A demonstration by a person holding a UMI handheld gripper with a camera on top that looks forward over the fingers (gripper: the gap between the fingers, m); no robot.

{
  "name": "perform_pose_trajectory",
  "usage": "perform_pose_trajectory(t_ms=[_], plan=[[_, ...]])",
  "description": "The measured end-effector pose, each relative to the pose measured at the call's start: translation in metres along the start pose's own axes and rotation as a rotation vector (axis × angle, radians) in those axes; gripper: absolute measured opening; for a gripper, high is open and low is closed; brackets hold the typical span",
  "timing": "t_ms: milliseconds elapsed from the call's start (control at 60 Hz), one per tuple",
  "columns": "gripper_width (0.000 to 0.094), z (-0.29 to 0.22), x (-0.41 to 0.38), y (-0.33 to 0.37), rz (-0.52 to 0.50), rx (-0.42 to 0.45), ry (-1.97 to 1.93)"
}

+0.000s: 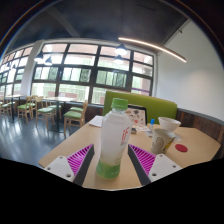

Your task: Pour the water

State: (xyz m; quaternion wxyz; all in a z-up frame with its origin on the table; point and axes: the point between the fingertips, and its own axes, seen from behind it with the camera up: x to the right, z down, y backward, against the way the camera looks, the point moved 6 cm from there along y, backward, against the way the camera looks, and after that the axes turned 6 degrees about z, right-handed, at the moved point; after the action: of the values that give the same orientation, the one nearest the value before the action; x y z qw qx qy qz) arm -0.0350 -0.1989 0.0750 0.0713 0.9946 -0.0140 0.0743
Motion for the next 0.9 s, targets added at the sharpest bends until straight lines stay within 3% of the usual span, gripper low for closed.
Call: perform_pose_trajectory(t_ms=[100, 150, 167, 333, 500, 617, 717, 900], plan=[[0.0725, -0.012, -0.029, -0.04, 0.037, 0.026, -0.006], [0.0592, -0.012, -0.026, -0.054, 0.041, 0.024, -0.009], [0.0495, -0.012, -0.026, -0.057, 0.045, 0.023, -0.01], [0.0451, -0.017, -0.039, -0.057, 0.026, 0.028, -0.061], [0.0286, -0.016, -0.038, -0.058, -0.017, 0.045, -0.093], [0.0256, -0.019, -0.051, -0.065, -0.077, 0.047, -0.084], [0.0256, -0.023, -0.057, -0.079, -0.133, -0.006, -0.148], [0.0257, -0.061, -0.026, -0.1, -0.244, -0.058, -0.646]])
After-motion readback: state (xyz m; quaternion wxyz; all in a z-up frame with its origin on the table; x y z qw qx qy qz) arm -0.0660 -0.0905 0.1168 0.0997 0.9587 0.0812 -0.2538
